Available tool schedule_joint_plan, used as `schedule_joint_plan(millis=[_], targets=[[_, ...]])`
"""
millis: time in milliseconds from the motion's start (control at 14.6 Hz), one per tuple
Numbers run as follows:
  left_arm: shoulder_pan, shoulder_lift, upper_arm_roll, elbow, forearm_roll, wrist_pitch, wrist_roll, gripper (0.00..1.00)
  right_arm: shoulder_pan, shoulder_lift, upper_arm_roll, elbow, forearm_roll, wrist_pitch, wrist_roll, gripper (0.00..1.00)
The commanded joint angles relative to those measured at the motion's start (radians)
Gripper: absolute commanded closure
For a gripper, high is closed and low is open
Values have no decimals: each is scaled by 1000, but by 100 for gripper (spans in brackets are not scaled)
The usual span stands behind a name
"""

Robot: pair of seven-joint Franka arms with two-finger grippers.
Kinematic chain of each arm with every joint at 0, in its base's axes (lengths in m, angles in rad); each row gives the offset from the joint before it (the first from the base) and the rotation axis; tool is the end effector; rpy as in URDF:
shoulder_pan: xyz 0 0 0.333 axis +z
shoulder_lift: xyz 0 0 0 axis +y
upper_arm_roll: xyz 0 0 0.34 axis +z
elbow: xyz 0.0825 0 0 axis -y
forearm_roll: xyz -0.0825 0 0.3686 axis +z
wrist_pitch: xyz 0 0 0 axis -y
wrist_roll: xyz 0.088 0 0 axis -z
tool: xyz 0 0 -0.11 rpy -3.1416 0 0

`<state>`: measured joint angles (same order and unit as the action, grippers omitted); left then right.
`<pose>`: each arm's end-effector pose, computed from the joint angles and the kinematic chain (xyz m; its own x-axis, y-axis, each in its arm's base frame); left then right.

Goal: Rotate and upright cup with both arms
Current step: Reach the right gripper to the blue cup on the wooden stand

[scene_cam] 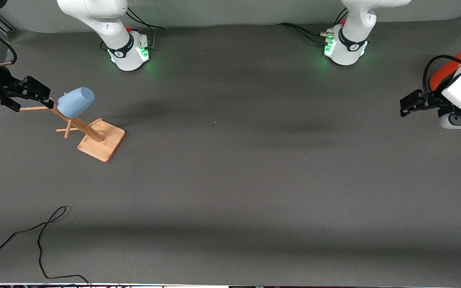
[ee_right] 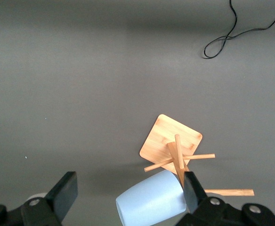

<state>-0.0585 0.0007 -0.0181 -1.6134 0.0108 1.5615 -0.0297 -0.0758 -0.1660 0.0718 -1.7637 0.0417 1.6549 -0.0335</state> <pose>0.5352 -0.0399 0.6249 0.9975 -0.0467 -0.0522 -0.0474 -0.9988 -0.0123 0.4902 0.0056 0.6495 0.9980 0.0257 0.0577 0.0273 -0.9992 -0.0279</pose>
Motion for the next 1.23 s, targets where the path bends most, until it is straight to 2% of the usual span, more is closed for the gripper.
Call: schedule_joint_plan(millis=[0,274,617,685,823,960,1165], targets=[[-3,-7,3,1,8,2,10,0,-13,3,5,1,12,13,-8,0],[-3,-7,3,1,8,3,10,0,-15,2,0,0,12,8,12,0],[-3,-7,4,1,8,2,10,0,4,-35,6,-20,27,-116,504,0],[-3,-7,4,1,8,2,10,0,4,-64,3,-57,32,-116,592,0],[-3,-7,3,1,8,2,10,0,1,-124,-4,-135,104,-109,764,0],[-3,-7,3,1,8,2,10,0,2,-159,-56,-198,135,-90,868,0],[-3,-7,3,1,8,0,10,0,-1,-171,-131,-253,171,-89,879,0]])
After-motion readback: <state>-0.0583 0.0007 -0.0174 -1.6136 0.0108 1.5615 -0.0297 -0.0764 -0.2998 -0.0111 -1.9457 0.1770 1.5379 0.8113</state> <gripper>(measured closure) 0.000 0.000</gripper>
